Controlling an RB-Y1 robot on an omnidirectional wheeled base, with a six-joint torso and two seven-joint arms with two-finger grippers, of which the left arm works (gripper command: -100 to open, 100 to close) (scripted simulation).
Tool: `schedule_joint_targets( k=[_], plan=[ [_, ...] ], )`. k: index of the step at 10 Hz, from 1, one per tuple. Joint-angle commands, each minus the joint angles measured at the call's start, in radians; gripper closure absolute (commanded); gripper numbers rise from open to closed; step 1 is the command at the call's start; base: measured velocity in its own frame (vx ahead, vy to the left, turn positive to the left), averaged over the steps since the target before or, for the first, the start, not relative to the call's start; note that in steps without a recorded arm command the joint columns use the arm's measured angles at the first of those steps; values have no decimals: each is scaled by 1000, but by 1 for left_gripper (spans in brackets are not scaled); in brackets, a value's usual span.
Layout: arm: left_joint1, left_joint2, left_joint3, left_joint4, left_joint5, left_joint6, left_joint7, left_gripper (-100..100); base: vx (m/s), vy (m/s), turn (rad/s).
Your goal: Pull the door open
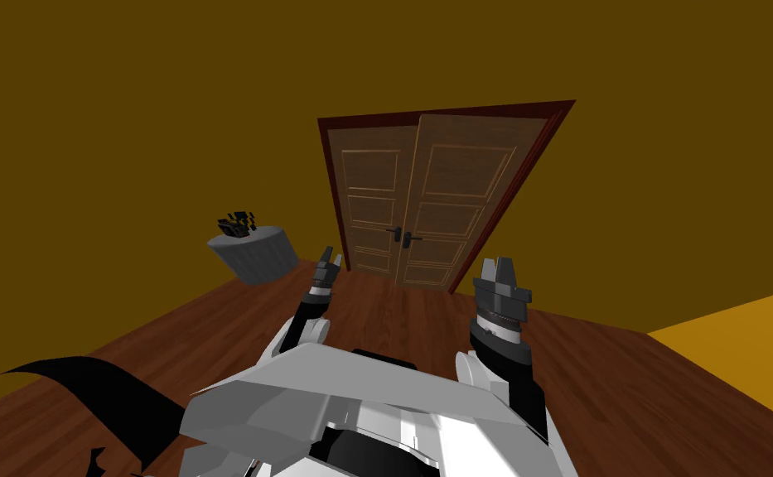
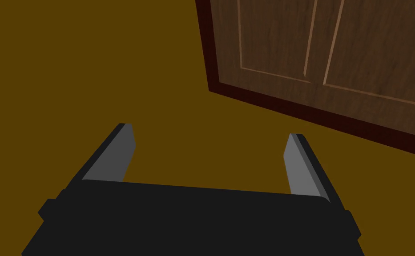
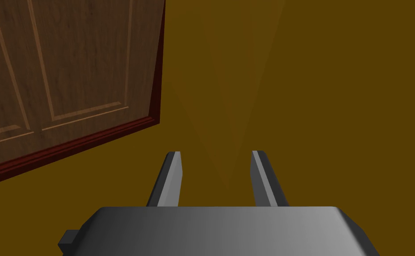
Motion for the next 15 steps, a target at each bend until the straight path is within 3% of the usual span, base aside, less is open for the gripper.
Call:
schedule_joint_targets(
  k=[1,15],
  plan=[
    [-21,9,5,35,3,7,5,-100,107,-28,-31],
    [-177,111,58,354,47,64,68,-100,107,-34,-46]
  ],
)
